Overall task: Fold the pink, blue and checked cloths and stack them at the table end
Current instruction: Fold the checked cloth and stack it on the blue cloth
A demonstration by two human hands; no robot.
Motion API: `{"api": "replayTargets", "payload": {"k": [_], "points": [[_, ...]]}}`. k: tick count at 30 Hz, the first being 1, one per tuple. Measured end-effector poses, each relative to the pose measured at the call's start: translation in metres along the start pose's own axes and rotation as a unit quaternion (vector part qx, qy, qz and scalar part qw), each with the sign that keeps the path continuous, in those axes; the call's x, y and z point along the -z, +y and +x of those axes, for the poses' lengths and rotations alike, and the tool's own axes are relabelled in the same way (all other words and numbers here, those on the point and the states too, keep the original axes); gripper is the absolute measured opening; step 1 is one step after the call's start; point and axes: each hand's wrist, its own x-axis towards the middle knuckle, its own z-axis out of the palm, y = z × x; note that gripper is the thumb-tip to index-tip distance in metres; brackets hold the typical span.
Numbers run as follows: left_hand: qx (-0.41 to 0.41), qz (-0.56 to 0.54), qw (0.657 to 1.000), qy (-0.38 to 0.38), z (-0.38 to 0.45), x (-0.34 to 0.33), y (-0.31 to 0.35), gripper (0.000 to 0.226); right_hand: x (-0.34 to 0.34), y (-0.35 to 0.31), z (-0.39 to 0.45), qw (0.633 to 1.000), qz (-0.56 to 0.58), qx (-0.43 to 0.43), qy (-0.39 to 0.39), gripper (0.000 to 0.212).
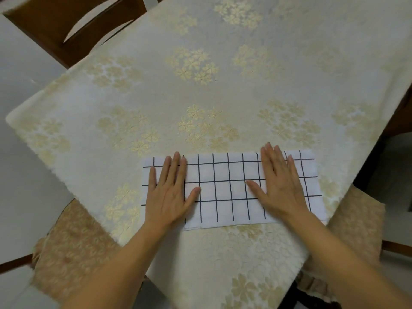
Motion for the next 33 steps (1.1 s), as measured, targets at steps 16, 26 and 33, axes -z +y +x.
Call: {"api": "replayTargets", "payload": {"k": [16,26,33], "points": [[0.033,-0.009,0.999,0.008,-0.015,0.003,0.009,0.078,0.004,0.02,-0.016,0.998,-0.036,-0.034,-0.035,0.086],[-0.053,0.01,0.998,-0.027,0.017,-0.001,0.033,0.076,-0.015,-0.038,0.006,0.998,-0.04,0.03,-0.042,0.083],[-0.055,-0.019,0.998,-0.022,0.017,-0.001,0.034,0.076,-0.01,-0.04,0.006,0.996,-0.061,0.031,-0.062,0.083]]}}
